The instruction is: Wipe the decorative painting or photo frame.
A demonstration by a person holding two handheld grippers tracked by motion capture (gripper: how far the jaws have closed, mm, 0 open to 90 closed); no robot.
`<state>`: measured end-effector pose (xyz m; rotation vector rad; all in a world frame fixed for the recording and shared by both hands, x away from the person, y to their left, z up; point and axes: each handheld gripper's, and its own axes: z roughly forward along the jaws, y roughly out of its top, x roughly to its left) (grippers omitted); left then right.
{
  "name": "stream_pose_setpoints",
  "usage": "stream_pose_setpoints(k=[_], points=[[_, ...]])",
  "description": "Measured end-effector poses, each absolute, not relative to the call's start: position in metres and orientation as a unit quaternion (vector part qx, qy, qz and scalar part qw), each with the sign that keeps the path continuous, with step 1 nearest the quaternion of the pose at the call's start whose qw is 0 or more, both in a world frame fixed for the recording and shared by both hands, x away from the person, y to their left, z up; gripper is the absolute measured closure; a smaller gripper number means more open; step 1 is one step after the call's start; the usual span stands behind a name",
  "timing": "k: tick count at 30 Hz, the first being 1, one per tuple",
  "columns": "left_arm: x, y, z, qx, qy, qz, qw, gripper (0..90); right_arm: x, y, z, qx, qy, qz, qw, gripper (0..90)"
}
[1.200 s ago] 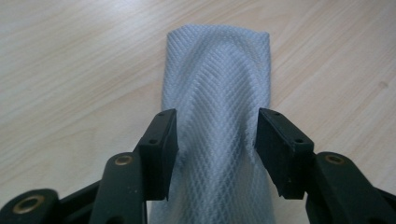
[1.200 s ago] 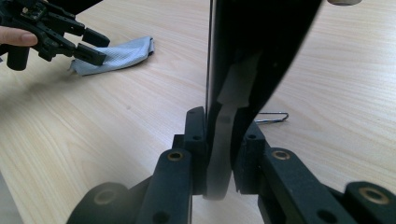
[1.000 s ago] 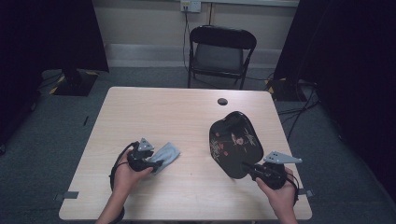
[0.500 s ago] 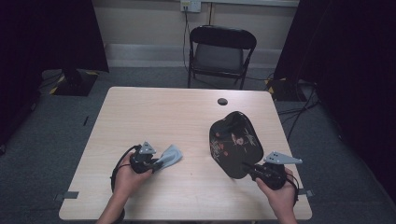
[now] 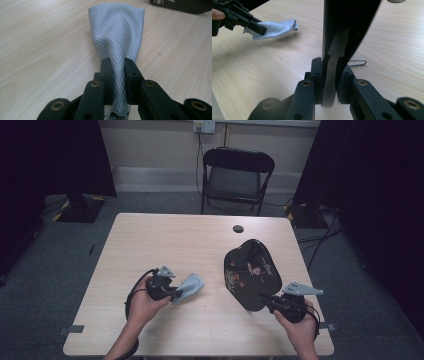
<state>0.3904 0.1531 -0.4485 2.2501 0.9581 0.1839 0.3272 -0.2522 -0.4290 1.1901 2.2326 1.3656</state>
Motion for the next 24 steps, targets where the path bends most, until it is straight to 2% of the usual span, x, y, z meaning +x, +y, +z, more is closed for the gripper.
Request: stream_pose_setpoints(k=[10,17,24], points=[[0.394,0.150,-0.471,0.871,0.369,0.072,0.316,78.3,0.327,-0.252,-0.429,0.408,0.770,0.471,0.134,78.8],[0.397,0.148,-0.466,0.887,0.364,0.080,0.271,67.5,0.327,-0.252,-0.429,0.409,0.770,0.471,0.134,78.8],[0.399,0.142,-0.465,0.900,0.363,0.076,0.227,65.0,0.327,-0.252,-0.429,0.409,0.770,0.471,0.135,78.8]])
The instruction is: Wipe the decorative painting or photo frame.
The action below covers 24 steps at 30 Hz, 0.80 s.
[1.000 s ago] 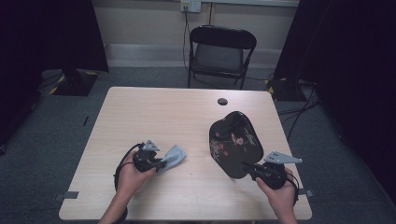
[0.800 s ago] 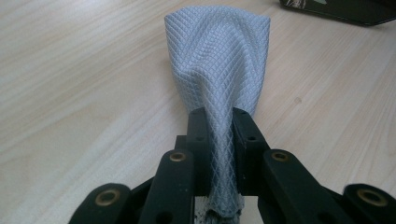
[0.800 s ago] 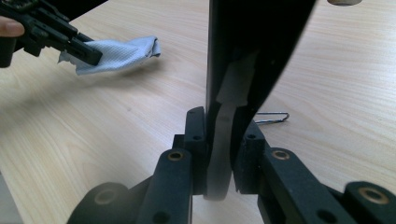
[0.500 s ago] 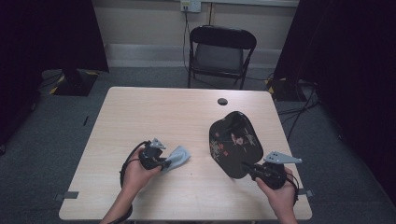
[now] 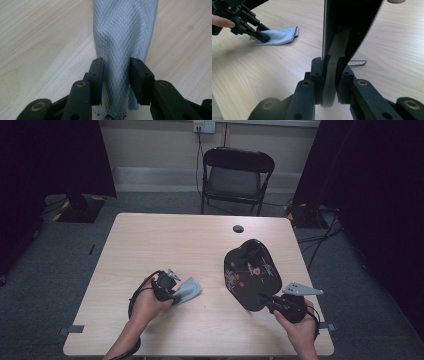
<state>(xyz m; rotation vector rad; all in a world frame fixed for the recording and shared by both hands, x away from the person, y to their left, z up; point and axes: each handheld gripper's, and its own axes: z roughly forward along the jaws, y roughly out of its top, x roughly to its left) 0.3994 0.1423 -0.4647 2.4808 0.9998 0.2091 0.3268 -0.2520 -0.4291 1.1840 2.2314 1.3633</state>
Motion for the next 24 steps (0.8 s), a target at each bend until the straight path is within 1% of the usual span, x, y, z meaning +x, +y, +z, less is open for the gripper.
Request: stream_pose_setpoints(k=[2,5,7,9,11,13,16,19,24], points=[[0.400,0.140,-0.464,0.904,0.359,0.074,0.219,66.5,0.327,-0.252,-0.429,0.409,0.770,0.470,0.136,78.8],[0.399,0.135,-0.462,0.910,0.352,0.067,0.210,76.4,0.327,-0.252,-0.429,0.409,0.770,0.470,0.136,78.8],[0.400,0.133,-0.461,0.910,0.354,0.066,0.204,78.9,0.327,-0.252,-0.429,0.409,0.770,0.470,0.136,78.8],[0.400,0.134,-0.461,0.908,0.359,0.061,0.208,79.6,0.327,-0.252,-0.429,0.409,0.770,0.471,0.136,78.8],[0.401,0.137,-0.461,0.901,0.370,0.041,0.225,80.0,0.327,-0.252,-0.429,0.410,0.770,0.470,0.136,78.8],[0.402,0.139,-0.458,0.897,0.372,0.032,0.237,80.1,0.327,-0.252,-0.429,0.410,0.770,0.470,0.136,78.9],[0.402,0.138,-0.445,0.898,0.365,0.036,0.245,80.1,0.327,-0.252,-0.429,0.411,0.769,0.471,0.133,78.9],[0.402,0.135,-0.430,0.889,0.362,0.027,0.279,80.1,0.327,-0.252,-0.429,0.411,0.769,0.471,0.133,78.9],[0.403,0.124,-0.405,0.886,0.350,0.043,0.302,80.1,0.327,-0.252,-0.429,0.411,0.769,0.471,0.134,78.9]])
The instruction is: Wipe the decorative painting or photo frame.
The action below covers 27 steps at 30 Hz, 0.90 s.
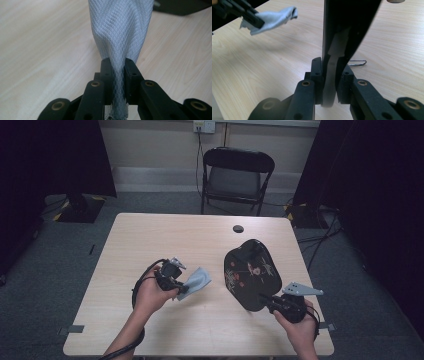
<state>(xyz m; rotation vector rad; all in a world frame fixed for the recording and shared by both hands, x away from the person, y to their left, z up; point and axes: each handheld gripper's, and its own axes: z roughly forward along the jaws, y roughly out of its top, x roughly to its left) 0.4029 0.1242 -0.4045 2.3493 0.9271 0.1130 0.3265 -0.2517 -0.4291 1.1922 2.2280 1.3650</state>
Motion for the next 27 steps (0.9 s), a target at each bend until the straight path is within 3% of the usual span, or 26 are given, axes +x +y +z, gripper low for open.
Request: stream_pose_setpoints(k=[15,27], points=[[0.410,0.077,-0.318,0.873,0.296,0.102,0.375,80.0,0.327,-0.252,-0.429,0.411,0.770,0.469,0.133,78.9],[0.424,0.043,-0.355,0.885,0.289,0.084,0.354,80.1,0.327,-0.251,-0.428,0.410,0.772,0.467,0.135,78.8]])
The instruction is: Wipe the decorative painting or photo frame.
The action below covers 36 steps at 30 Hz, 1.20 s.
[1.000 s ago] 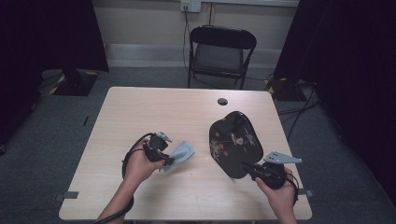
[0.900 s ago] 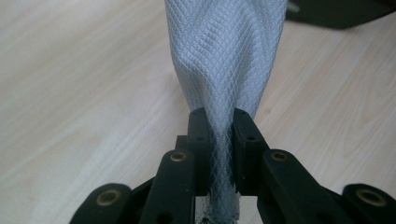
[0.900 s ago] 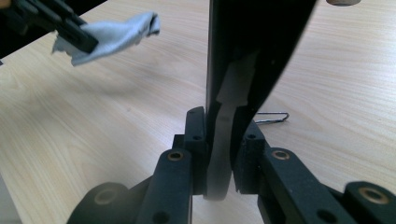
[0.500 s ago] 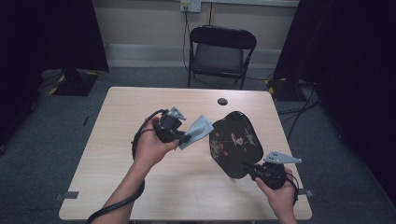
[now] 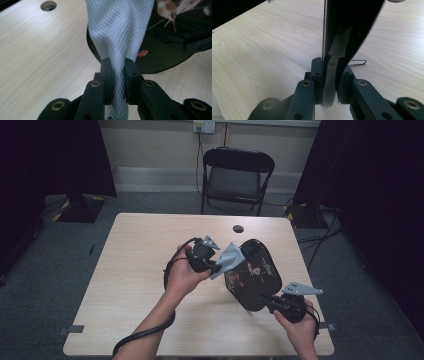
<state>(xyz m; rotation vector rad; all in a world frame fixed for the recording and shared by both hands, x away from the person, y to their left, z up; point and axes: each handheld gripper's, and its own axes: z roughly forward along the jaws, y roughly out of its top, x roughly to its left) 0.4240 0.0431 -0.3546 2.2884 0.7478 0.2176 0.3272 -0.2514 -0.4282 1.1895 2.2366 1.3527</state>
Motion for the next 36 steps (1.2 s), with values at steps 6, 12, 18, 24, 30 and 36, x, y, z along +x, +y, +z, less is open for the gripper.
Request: stream_pose_setpoints(k=[6,12,18,24,30,36], points=[[0.429,0.043,-0.377,0.887,0.301,0.076,0.343,80.2,0.327,-0.252,-0.428,0.410,0.773,0.466,0.133,78.8],[0.429,0.042,-0.401,0.886,0.312,0.070,0.336,80.2,0.327,-0.251,-0.428,0.409,0.773,0.465,0.135,78.8],[0.428,0.040,-0.423,0.888,0.320,0.055,0.326,80.2,0.327,-0.251,-0.428,0.409,0.773,0.465,0.135,78.8],[0.426,0.038,-0.445,0.889,0.330,0.038,0.314,80.2,0.327,-0.251,-0.428,0.409,0.773,0.465,0.135,78.8],[0.422,0.036,-0.456,0.900,0.326,0.035,0.288,80.2,0.328,-0.251,-0.428,0.409,0.774,0.465,0.134,78.8],[0.411,0.038,-0.462,0.910,0.318,0.029,0.264,80.2,0.328,-0.251,-0.428,0.408,0.774,0.465,0.134,78.8]])
